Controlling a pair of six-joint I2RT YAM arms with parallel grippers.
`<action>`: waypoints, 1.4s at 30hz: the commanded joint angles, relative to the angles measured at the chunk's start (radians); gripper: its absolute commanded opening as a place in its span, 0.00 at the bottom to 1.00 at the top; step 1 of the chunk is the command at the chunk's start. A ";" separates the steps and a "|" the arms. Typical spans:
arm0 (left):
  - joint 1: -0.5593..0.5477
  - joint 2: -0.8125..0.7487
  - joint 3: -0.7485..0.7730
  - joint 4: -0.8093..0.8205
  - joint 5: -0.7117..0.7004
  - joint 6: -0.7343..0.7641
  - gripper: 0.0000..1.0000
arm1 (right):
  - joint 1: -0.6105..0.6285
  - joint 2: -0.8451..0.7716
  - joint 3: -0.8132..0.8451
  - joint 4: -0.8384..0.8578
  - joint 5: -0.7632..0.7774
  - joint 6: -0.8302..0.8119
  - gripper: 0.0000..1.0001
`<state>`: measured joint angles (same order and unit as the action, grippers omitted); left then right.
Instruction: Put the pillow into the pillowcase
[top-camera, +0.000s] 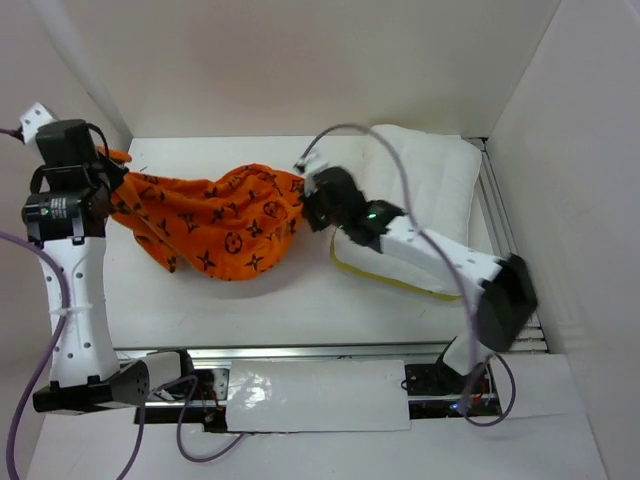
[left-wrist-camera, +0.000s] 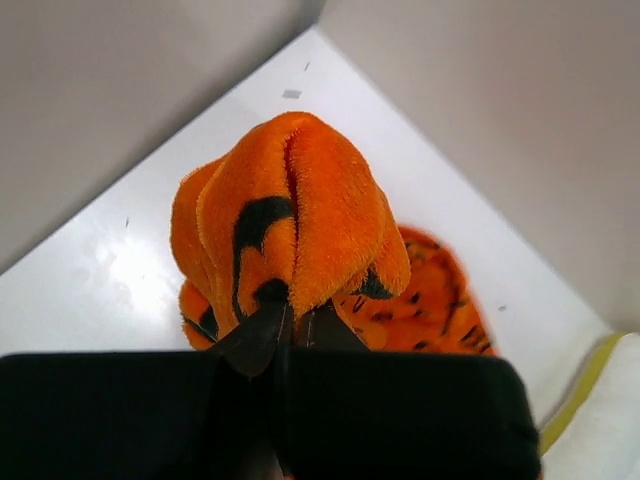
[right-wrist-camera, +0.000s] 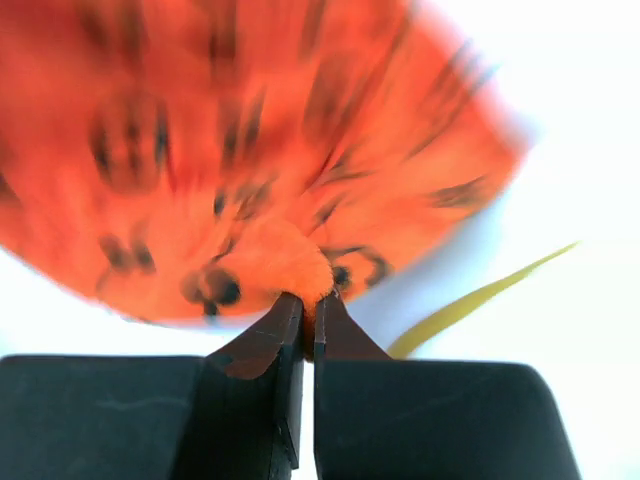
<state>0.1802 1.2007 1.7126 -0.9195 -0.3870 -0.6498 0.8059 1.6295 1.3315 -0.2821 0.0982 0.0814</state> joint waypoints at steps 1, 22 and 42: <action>0.007 -0.018 0.188 -0.015 -0.039 0.081 0.00 | -0.065 -0.322 0.141 0.001 0.156 -0.009 0.00; 0.007 0.393 0.540 -0.025 0.290 0.162 0.00 | -0.310 -0.187 0.463 -0.049 0.202 -0.100 0.00; 0.151 0.294 0.284 0.283 0.226 0.159 0.00 | -0.592 -0.089 0.219 0.280 -0.603 0.129 0.00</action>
<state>0.3202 1.4914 2.1807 -0.6407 -0.0490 -0.5209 0.1558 1.5944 1.7588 -0.1101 -0.3782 0.2344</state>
